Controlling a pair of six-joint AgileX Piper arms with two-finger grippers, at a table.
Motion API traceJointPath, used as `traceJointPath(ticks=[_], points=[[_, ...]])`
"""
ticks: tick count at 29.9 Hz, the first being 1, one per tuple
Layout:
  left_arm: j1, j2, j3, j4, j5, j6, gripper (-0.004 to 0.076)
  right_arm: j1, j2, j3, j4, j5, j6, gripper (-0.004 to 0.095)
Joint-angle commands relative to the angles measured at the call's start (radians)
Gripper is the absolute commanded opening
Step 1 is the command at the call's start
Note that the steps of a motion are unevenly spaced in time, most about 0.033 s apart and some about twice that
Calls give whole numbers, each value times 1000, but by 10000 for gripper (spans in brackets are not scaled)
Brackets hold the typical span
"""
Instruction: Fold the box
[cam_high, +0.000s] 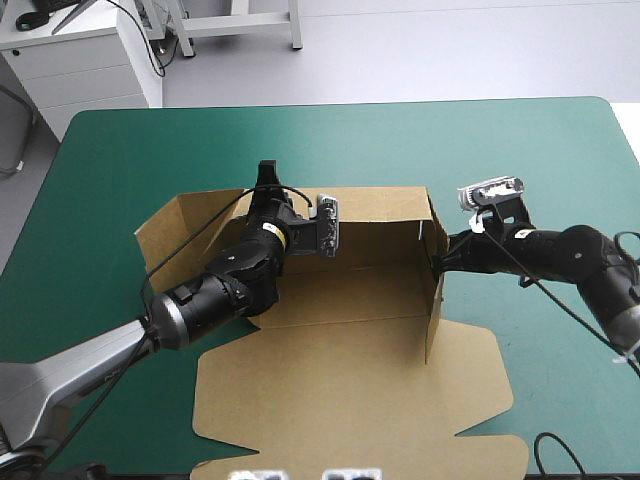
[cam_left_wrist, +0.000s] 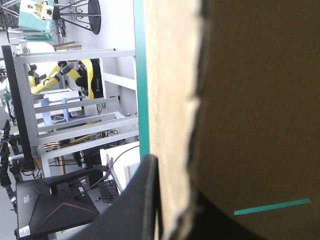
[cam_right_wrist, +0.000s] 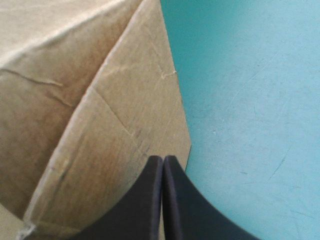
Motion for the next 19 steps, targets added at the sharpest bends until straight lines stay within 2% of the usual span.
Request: traceJointPath(ticks=[1,8,19], points=[[-3,-36,-16,3,24,-16,-8,-2,-55,45,66,-60,-87,-14],[-3,-36,-16,3,24,-22,-8,-2,-72,87,157,-52,-151,-14],[-3,-36,-16,3,24,-13,-8,-2,-131,87,168,-22,-177,-14]])
